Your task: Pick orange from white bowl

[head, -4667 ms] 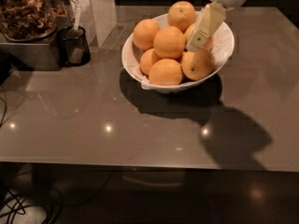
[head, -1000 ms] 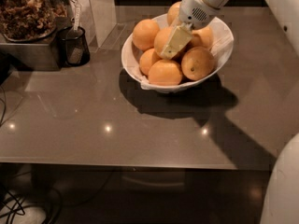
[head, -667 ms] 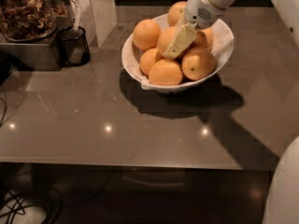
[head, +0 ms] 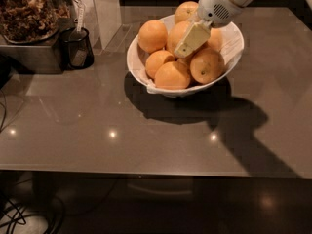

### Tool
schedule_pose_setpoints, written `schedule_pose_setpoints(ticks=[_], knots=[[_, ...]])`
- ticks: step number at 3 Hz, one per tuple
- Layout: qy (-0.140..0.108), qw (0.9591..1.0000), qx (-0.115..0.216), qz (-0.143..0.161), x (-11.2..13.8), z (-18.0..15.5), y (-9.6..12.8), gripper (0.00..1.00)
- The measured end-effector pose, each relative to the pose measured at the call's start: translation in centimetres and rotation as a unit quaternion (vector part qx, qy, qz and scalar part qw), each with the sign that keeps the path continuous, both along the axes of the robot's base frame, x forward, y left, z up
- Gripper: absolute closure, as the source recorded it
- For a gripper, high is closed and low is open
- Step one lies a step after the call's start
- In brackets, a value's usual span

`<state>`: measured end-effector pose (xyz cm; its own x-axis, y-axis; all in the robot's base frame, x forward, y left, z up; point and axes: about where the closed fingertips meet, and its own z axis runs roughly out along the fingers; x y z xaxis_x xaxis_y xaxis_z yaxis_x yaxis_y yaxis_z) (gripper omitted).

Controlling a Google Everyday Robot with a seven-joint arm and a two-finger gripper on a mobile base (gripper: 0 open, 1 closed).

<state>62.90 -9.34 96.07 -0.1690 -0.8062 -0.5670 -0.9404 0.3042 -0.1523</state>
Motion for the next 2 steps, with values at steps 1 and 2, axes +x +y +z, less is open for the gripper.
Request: schedule_pose_setpoints(ticks=[1,2], knots=[[-0.047,0.9985,0.028,-0.001,-3.3,3.2,-0.3,1.0],[-0.082,0.9951,0.055,-0.004,-6.0,5.5,-0.6,1.0]])
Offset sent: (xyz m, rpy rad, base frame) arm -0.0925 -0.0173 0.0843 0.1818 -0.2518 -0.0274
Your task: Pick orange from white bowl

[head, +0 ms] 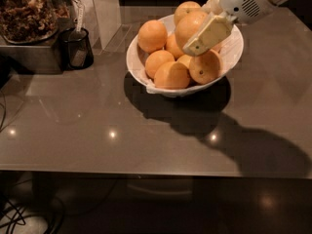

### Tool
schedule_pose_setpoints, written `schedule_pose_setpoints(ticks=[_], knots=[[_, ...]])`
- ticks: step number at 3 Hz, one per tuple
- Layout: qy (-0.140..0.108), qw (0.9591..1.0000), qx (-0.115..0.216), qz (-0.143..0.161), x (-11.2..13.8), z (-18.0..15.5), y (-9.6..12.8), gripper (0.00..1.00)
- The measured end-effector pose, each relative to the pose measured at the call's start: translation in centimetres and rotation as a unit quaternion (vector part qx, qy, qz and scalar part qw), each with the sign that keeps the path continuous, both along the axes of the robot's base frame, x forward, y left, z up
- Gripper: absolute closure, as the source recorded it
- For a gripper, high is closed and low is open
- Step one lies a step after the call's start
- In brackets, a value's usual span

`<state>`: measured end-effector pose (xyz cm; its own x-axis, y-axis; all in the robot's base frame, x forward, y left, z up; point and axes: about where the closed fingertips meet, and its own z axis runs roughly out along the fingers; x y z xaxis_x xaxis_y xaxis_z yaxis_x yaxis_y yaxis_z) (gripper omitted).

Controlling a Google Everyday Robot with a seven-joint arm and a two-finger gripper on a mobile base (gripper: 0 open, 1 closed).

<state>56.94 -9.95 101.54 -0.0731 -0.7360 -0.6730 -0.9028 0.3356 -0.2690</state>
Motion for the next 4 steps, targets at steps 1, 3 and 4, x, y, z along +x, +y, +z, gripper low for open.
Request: schedule_pose_setpoints(ticks=[1,3,4], knots=[[-0.023,0.999,0.035,-0.015,-2.7,1.6,-0.9,1.0],[-0.078,0.9912,0.074,-0.078,-9.4,3.2,-3.7,1.0],[-0.078,0.9912,0.074,-0.077,-9.4,3.2,-3.6,1.0]])
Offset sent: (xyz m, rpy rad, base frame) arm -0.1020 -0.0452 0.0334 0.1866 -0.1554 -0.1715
